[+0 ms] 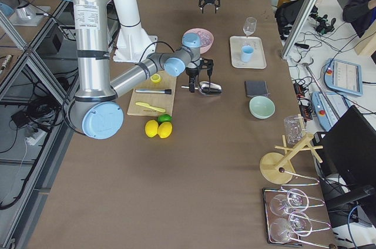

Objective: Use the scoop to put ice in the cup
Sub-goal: 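Move the left gripper toward the pink bowl while the right gripper reaches the metal scoop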

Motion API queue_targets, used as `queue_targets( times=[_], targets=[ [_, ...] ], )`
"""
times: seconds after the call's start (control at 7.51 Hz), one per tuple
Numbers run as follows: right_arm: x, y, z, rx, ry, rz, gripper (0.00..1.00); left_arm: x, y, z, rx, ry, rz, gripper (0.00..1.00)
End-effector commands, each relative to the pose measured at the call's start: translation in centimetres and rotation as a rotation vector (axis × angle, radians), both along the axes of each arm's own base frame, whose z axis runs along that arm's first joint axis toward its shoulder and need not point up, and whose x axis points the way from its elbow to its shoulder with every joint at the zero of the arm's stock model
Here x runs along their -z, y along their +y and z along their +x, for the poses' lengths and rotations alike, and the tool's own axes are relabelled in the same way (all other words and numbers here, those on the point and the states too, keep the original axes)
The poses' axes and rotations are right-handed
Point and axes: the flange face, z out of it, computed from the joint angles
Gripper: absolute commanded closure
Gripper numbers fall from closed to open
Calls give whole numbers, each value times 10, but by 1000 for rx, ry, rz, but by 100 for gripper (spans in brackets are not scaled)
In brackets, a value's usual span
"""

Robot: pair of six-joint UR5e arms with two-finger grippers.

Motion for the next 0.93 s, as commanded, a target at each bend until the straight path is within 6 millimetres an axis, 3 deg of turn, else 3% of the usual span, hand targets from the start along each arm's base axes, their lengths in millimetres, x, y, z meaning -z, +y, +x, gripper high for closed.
queue_targets(
  times=[0.0, 0.27, 0.53, 0.67, 0.8],
  targets=[
    [-5, 24, -36, -6, 50, 30, 2, 14, 22, 40, -45, 16, 10, 2],
    [-4, 45, -62, -14, 84, 79, 2, 24, 32, 74, -64, 23, -100, 2],
    [-2, 52, -65, -12, 47, 130, 2, 28, 60, 111, -58, 62, -63, 2],
    [-7, 52, -64, -9, 50, 141, 2, 24, 64, 106, -46, 90, -42, 2],
    [-6, 52, -64, -8, 49, 146, 8, 18, 65, 104, -41, 87, -43, 2]
  ],
)
